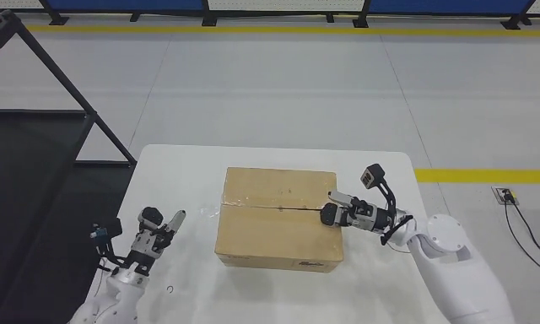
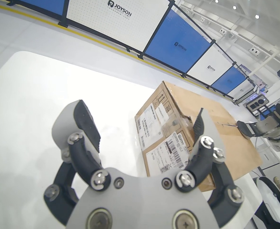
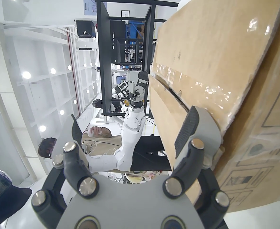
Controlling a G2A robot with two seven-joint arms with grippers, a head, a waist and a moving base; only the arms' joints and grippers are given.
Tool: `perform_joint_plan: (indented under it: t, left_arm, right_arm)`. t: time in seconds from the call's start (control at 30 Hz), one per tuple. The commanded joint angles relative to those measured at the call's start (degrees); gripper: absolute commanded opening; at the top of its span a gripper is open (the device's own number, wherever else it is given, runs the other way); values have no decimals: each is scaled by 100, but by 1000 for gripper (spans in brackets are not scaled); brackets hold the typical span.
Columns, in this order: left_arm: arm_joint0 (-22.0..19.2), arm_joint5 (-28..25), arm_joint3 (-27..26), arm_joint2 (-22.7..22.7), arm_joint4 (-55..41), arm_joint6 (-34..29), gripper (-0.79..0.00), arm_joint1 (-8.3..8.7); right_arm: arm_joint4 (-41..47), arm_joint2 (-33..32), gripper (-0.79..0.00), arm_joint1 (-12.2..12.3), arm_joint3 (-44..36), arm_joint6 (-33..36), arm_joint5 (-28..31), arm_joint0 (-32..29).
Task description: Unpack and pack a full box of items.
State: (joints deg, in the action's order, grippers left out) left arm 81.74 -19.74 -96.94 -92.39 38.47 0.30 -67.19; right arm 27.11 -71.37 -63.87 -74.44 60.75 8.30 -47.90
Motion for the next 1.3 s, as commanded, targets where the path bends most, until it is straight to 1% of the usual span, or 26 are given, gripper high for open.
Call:
perform_joint_plan:
  t: [0.0, 0.1, 0.13, 0.17, 0.27, 0.4, 0.57, 0.77, 0.87, 0.97, 1.13, 1.27]
  left_arm:
    - [0, -1, 0, 0, 9, 0, 0, 0]
    - [0, -1, 0, 0, 9, 0, 0, 0]
    - [-1, 53, 11, -13, 141, -2, 0, 5]
    - [-13, 252, 3, 14, 707, 51, 0, 15]
    - [-65, 683, 74, 304, 1709, 330, 0, -4]
    - [-216, 832, 338, 608, 2705, 554, 0, -9]
    - [-473, 1102, 736, 939, 3655, 769, 0, -28]
    - [-660, 1306, 1057, 1218, 4475, 881, 0, -43]
    - [-756, 1438, 1218, 1347, 4705, 936, 0, -64]
    - [-815, 1514, 1298, 1410, 4684, 1038, 0, -88]
    - [-777, 1525, 1257, 1321, 4562, 1153, 0, -94]
    - [-704, 1508, 1216, 1233, 4564, 1187, 0, -85]
  right_arm:
    - [2, 0, 0, 0, 1, 0, 0, 1]
    - [2, 0, 0, 0, 1, 0, 0, 1]
    - [2, 0, 0, 0, 1, 0, 0, 1]
    - [2, 0, 0, 0, 1, 0, 0, 1]
    - [-16, 9, 0, 0, -172, -157, -38, -112]
    - [-8, -16, 0, 14, -254, -108, -76, -167]
    - [14, -26, 0, 25, -307, -38, -72, -203]
    - [17, -4, 0, 31, -378, 23, -51, -237]
    - [11, 12, 0, 31, -393, 42, -27, -230]
    - [33, 13, 0, 28, -474, 7, 105, -246]
    - [59, -89, 0, 55, -699, 46, 177, -331]
    - [184, -227, 0, 69, -768, -124, 163, -372]
